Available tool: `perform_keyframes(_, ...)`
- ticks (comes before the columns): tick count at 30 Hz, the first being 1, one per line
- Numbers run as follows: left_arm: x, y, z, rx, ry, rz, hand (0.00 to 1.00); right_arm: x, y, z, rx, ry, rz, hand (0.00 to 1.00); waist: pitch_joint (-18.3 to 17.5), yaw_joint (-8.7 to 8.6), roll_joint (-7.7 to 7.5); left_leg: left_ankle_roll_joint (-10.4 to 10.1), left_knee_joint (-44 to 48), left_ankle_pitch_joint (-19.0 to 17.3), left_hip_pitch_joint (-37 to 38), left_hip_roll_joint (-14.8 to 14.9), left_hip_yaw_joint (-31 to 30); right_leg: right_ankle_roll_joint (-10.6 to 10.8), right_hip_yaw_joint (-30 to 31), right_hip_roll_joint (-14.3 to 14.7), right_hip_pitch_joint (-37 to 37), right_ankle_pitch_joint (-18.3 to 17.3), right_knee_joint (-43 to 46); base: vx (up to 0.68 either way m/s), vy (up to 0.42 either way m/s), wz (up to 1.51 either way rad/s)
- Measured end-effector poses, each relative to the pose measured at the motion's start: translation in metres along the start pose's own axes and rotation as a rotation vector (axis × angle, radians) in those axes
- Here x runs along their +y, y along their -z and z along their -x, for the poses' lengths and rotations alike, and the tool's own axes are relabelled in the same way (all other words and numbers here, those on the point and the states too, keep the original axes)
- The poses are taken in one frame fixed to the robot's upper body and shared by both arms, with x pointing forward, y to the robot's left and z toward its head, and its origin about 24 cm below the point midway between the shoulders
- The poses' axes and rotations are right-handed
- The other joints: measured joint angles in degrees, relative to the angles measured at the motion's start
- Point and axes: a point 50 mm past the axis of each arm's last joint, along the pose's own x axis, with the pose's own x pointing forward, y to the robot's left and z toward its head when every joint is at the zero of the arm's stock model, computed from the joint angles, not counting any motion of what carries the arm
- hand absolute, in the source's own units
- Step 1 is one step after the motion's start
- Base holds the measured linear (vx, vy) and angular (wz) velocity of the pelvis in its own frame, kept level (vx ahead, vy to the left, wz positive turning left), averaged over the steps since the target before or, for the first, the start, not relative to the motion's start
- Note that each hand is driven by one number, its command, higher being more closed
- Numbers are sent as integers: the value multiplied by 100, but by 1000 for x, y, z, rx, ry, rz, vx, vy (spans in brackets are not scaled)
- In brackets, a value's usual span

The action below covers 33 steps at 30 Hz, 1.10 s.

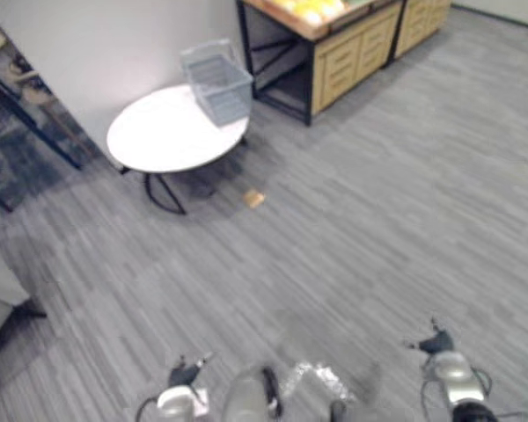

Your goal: Pick vegetable in the basket

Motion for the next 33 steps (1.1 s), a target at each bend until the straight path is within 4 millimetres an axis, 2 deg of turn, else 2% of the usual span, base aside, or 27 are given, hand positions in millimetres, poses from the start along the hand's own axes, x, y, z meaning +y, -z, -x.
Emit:
perform_keyframes(1, 1, 4, 1, 5, 1, -10, 0, -3, 0, -1, -3, 7, 5, 0, -4, 93, 140, -57, -780, 290, -25, 57, -75, 108, 88, 17, 84, -64, -111, 550, 326, -41)
perform_keyframes(2, 1, 5, 2, 7, 1, -15, 0, -5, 1, -1, -1, 10, 9, 0, 8, 144, 204, -21, -876, 374, -34, 100, -159, 215, 135, 35, 143, -128, -116, 508, 318, -40)
perform_keyframes(3, 5, 12, 4, 23, -8, -26, 0, -1, 5, 1, 13, -3, 5, 0, 21, 203, 179, 197, -659, 843, 9, -15, -217, 345, 166, -168, 307, -284, -38, 553, 300, -30)
perform_keyframes(6, 8, 26, 8, 58, -5, -46, 0, 16, 12, 6, 27, -65, -17, 0, -45, 222, -222, 720, -166, 472, 163, -528, -213, 347, 326, -660, -4, -303, 1248, 576, 268, -3)
perform_keyframes(7, 9, 29, 9, 67, 0, -48, 0, 22, 16, 9, 39, -82, -23, 0, -47, 220, -335, 799, -131, 308, 377, -660, -142, 570, 434, -757, -173, -173, 1959, 712, 286, 21)
perform_keyframes(8, 11, 36, 12, 86, 6, -55, 0, 30, 18, 11, 46, -106, -24, 0, -19, 170, -425, 891, -115, -50, 871, -809, -168, 1265, 646, -832, -565, 594, 3391, 577, 211, 17)
perform_keyframes(9, 12, 39, 13, 93, 6, -57, 0, 33, 19, 13, 44, -117, -14, 0, -20, 137, -422, 912, -142, -168, 1076, -835, -204, 1394, 700, -813, -745, 1133, 3937, 568, 198, 19)
perform_keyframes(10, 12, 39, 13, 93, 12, -71, 0, 37, 18, 14, 33, -133, 4, 0, -13, 117, -399, 939, -217, -315, 1388, -847, -269, 1472, 686, -806, -1026, 1256, 4826, 427, 129, 24)
perform_keyframes(12, 10, 34, 11, 70, 22, -83, 0, 41, 9, 15, -8, -147, 30, 0, 12, 101, -359, 955, -468, -433, 1985, -868, -428, 1069, 389, -783, -1637, 1020, 5975, 580, 106, 31)
perform_keyframes(14, 6, 26, 9, 48, 30, -89, 0, 38, -12, 14, -98, -131, 23, 0, 67, -55, -270, 957, -827, -436, 2635, -840, -718, 334, -287, -864, -2218, 546, 6003, 584, 1, 56)
perform_keyframes(15, 6, 23, 8, 42, 32, -92, 0, 36, -17, 14, -120, -124, 21, 0, 73, -92, -260, 958, -882, -437, 2760, -819, -813, 240, -410, -857, -2338, 456, 5804, 522, -89, 59)
perform_keyframes(17, 0, 10, 4, 5, 43, -97, 0, 28, -33, 14, -191, -98, 23, 0, 119, -191, -178, 973, -921, -524, 3099, -649, -1082, 148, -766, -732, -2630, 263, 4316, 493, -184, 63)
perform_keyframes(18, -3, 2, 2, -17, 54, -107, 0, 22, -40, 13, -223, -79, 34, 0, 151, -207, -118, 872, -928, -598, 3215, -511, -1126, 296, -821, -600, -2674, 416, 2785, 384, -198, 66)
perform_keyframes(19, -4, -3, 1, -35, 54, -107, 0, 20, -42, 13, -232, -71, 41, 0, 131, -201, -155, 837, -937, -619, 3240, -489, -1122, 373, -770, -582, -2653, 587, 1884, 487, -284, 71)
perform_keyframes(20, -4, -10, -1, -60, 51, -105, 0, 17, -46, 13, -246, -59, 43, 0, 122, -209, -237, 737, -970, -677, 3321, -478, -1136, 451, -682, -612, -2642, 871, 819, 421, -267, 88)
perform_keyframes(21, -4, -14, -1, -73, 52, -103, 0, 12, -49, 13, -262, -43, 51, 0, 106, -256, -311, 383, -998, -903, 3507, -449, -1205, 508, -516, -704, -2665, 908, 291, 663, -433, 107)
perform_keyframes(22, -8, -11, 0, -64, 59, -97, 0, 3, -57, 12, -290, -22, 66, 0, 116, -326, -240, 188, -1052, -1153, 3780, -287, -1388, 746, -411, -625, -2643, 1570, 559, 575, -376, 85)
perform_keyframes(23, -10, -8, 1, -55, 64, -96, 0, 1, -61, 11, -304, -14, 74, 0, 96, -322, -142, 166, -1026, -1172, 3815, -160, -1426, 732, -394, -550, -2722, 1667, 834, 686, -475, 52)
perform_keyframes(24, -9, -2, 3, -39, 64, -97, 0, -2, -74, 13, -352, -2, 74, 0, 56, -307, -12, 166, -646, -1152, 3662, 23, -1500, 650, -405, -431, -2900, 1620, 1346, 650, -477, 26)
perform_keyframes(25, -10, 5, 4, -11, 66, -99, 0, -6, -85, 15, -398, 17, 93, 0, 75, -295, 160, 111, -5, -1084, 3422, 254, -1628, 322, -591, -298, -2899, 1331, 1673, 638, -490, 21)
perform_keyframes(26, -10, 10, 5, 4, 67, -99, 0, -8, -89, 16, -414, 25, 103, 0, 71, -285, 225, -1, 423, -983, 3245, 359, -1700, 262, -672, -236, -2845, 1187, 1762, 492, -403, 32)
perform_keyframes(27, -13, 15, 7, 23, 69, -84, 0, -10, -92, 17, -432, 34, 111, 0, 119, -274, 304, -122, 1616, -480, 2752, 542, -1838, 159, -842, -154, -2547, 913, 1834, 474, -348, 37)
perform_keyframes(28, -17, 24, 11, 44, 77, -75, 0, -8, -94, 18, -439, 25, 124, 0, 154, -220, 329, -161, 2821, 391, 2256, 734, -1901, 87, -926, -49, -2090, 710, 1723, 472, -318, 33)
perform_keyframes(29, -20, 28, 13, 56, 87, -72, 0, -7, -95, 18, -446, 26, 130, 0, 209, -161, 280, -136, 3448, 394, 2025, 861, -1834, 55, -948, 3, -1847, 644, 1621, 452, -251, 6)
perform_keyframes(30, -24, 37, 18, 80, 97, -68, 0, -6, -103, 18, -471, 29, 138, 0, 240, -63, 346, 72, 4397, 178, 1637, 1050, -1501, -37, -983, 82, -1345, 578, 1386, 429, -214, -5)
perform_keyframes(31, -24, 42, 20, 94, 96, -63, 0, -5, -112, 20, -502, 38, 137, 0, 319, 6, 208, 286, 4689, -29, 1279, 1081, -1110, -70, -1007, 80, -928, 542, 1090, 407, -198, -1)
perform_keyframes(33, -20, 44, 21, 91, 83, -63, 0, -11, -130, 22, -565, 70, 148, 0, 317, 88, 243, 408, 4250, -226, 853, 968, -580, -72, -1035, 68, -469, 544, 620, 374, -123, 3)
